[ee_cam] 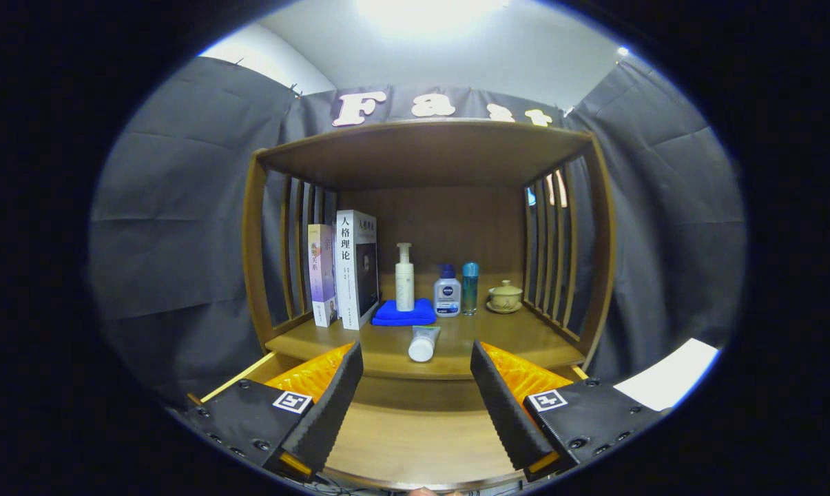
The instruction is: Pull open the drawer, take out the items inside it, and place them on the countertop above the cabinet.
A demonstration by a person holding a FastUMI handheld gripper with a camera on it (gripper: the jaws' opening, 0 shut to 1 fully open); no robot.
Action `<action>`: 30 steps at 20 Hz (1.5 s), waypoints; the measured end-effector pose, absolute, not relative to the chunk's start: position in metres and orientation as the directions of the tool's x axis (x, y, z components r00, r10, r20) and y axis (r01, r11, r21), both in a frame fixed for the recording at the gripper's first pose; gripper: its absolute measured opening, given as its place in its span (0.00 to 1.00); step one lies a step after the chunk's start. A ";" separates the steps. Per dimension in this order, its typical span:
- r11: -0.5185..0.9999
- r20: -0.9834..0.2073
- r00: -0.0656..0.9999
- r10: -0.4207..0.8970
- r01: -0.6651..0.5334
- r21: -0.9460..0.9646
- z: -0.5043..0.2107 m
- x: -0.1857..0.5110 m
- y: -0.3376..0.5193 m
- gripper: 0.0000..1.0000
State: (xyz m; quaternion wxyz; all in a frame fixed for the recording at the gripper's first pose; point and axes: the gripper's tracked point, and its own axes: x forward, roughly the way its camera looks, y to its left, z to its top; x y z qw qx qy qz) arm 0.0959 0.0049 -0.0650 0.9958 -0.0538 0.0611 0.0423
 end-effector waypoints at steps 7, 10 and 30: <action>0.991 -0.083 0.992 0.096 -0.103 -0.081 -0.102 0.033 0.021 0.98; 0.993 -0.090 0.994 0.070 -0.078 -0.093 -0.122 0.016 0.016 0.98; 0.996 -0.197 0.980 -0.002 -0.015 -0.083 -0.223 0.004 -0.007 0.98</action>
